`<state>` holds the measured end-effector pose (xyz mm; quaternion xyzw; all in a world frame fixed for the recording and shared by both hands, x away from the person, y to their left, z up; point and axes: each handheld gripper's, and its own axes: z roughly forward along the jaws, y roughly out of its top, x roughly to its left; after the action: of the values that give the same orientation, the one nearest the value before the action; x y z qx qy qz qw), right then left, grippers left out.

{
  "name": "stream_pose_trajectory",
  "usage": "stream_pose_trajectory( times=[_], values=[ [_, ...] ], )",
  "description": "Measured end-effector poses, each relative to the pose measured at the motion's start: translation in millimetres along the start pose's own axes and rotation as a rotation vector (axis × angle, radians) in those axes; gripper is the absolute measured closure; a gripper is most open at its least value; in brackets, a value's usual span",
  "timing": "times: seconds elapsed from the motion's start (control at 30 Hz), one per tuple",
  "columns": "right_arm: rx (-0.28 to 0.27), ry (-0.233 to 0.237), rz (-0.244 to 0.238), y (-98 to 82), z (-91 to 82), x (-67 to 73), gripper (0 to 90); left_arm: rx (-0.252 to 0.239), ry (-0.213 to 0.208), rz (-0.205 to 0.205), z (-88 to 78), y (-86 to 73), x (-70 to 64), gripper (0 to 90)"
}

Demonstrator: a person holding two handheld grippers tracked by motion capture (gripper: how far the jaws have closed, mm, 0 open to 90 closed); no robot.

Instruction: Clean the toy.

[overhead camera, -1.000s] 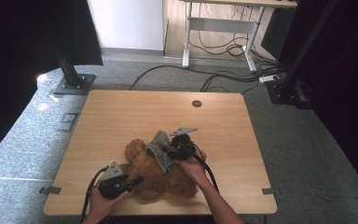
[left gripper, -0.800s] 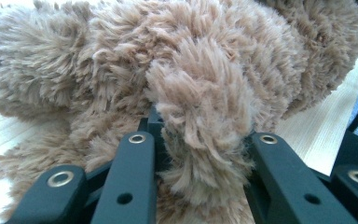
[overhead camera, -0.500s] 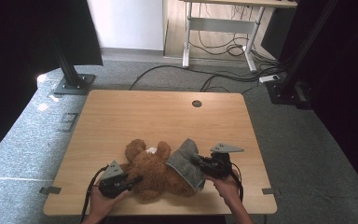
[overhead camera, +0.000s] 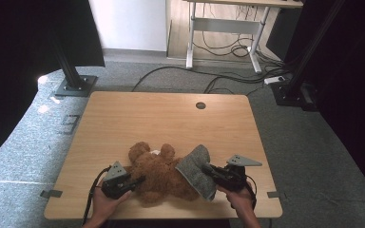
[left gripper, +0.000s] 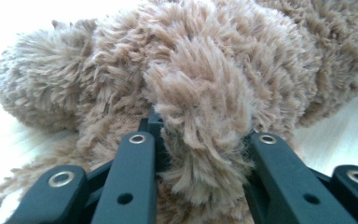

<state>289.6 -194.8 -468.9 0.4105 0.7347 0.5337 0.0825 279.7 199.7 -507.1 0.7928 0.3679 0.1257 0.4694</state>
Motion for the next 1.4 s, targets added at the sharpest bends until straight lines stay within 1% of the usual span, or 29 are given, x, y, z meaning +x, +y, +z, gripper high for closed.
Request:
stream_pose_trajectory(
  times=[0.03,0.1,0.13,0.17,0.2,0.27,0.33,0.37,0.4,0.43,0.47,0.5,0.53,0.6,0.63,0.7,0.73,0.93,1.07,1.1,1.13,1.17,1.2,1.23,1.27,1.3,1.33,1.37,1.4],
  values=[
    [-0.016,0.017,0.005,-0.1,-4.0,1.0,79.6,0.0,0.0,0.0,0.0,0.0,0.0,71.6],
    [-0.021,0.048,0.004,-0.9,-7.9,3.2,79.6,0.001,0.003,-0.004,1.3,2.5,1.3,71.7],
    [-0.011,0.067,-0.006,-2.0,-9.3,5.5,79.6,0.004,-0.004,-0.018,2.1,4.9,3.7,71.7],
    [-0.003,0.077,-0.011,-2.8,-9.5,7.3,79.6,0.004,-0.004,-0.018,2.1,4.9,3.7,71.7],
    [0.009,0.091,-0.021,-4.7,-8.9,10.8,79.7,0.005,-0.008,-0.029,2.8,6.4,5.8,71.7],
    [0.04,0.109,-0.035,-7.7,-6.5,15.7,79.9,0.006,-0.012,-0.036,3.3,7.6,7.0,71.7],
    [0.089,0.114,-0.06,-13.2,-0.5,21.5,80.2,0.007,-0.012,-0.037,3.9,8.5,8.1,71.6],
    [0.122,0.118,-0.078,-18.3,5.3,25.0,80.3,0.006,-0.011,-0.038,4.2,8.7,8.3,71.6],
    [0.136,0.119,-0.086,-21.4,9.0,27.2,80.5,0.004,-0.011,-0.04,4.6,9.1,8.9,71.6],
    [0.136,0.119,-0.086,-21.4,9.0,27.2,80.5,0.004,-0.011,-0.04,4.6,9.1,8.9,71.6],
    [0.15,0.107,-0.099,-25.3,13.7,30.0,80.5,0.003,-0.012,-0.043,5.3,9.8,9.7,71.6],
    [0.147,0.076,-0.112,-27.8,19.0,32.7,80.5,0.004,-0.012,-0.044,5.8,10.5,10.5,71.5],
    [0.146,0.054,-0.124,-27.8,21.4,33.2,80.5,0.001,-0.012,-0.053,7.6,12.9,12.4,71.5],
    [0.143,0.008,-0.145,-26.5,26.9,32.7,80.5,0.002,-0.005,-0.054,10.3,16.9,14.7,71.5],
    [0.138,-0.005,-0.144,-25.5,29.0,31.4,80.5,0.001,-0.003,-0.059,11.9,19.2,16.1,71.6],
    [0.123,-0.039,-0.143,-20.9,35.0,25.9,80.4,0.001,-0.001,-0.061,13.7,21.6,18.1,71.6],
    [0.116,-0.056,-0.143,-17.1,39.2,21.5,80.4,0.001,0.002,-0.073,17.8,26.6,22.6,71.6],
    [0.084,-0.112,-0.133,3.2,61.9,-0.9,80.4,0.004,0.032,-0.078,32.0,40.4,35.1,71.6],
    [0.073,-0.138,-0.128,13.2,73.4,-12.5,80.3,0.006,0.046,-0.08,39.5,46.9,41.3,71.5],
    [0.073,-0.138,-0.128,13.2,73.4,-12.5,80.3,0.006,0.046,-0.08,39.5,46.9,41.3,71.6],
    [0.068,-0.144,-0.122,17.6,77.4,-17.5,80.3,0.007,0.05,-0.081,41.6,48.8,43.1,71.5],
    [0.068,-0.144,-0.122,17.6,77.4,-17.5,80.3,0.006,0.051,-0.084,43.2,50.1,44.6,71.5],
    [0.059,-0.146,-0.115,21.5,80.3,-21.8,80.3,0.005,0.053,-0.094,45.9,52.3,47.6,71.5],
    [0.059,-0.146,-0.115,21.5,80.3,-21.8,80.3,0.005,0.053,-0.094,45.9,52.3,47.6,71.5],
    [0.042,-0.135,-0.095,24.9,80.3,-24.8,80.3,0.005,0.056,-0.1,47.0,53.5,49.4,71.5],
    [0.042,-0.135,-0.095,24.9,80.3,-24.8,80.3,0.005,0.056,-0.1,47.0,53.5,49.4,71.5],
    [0.021,-0.112,-0.076,28.0,75.5,-24.4,80.3,0.006,0.057,-0.103,46.9,53.4,50.5,71.5],
    [0.012,-0.102,-0.076,28.7,72.7,-22.9,80.4,0.004,0.054,-0.104,46.5,52.8,51.0,71.5],
    [0.003,-0.081,-0.077,28.9,68.3,-19.2,80.4,0.002,0.053,-0.106,46.4,52.2,51.0,71.5]
  ],
)
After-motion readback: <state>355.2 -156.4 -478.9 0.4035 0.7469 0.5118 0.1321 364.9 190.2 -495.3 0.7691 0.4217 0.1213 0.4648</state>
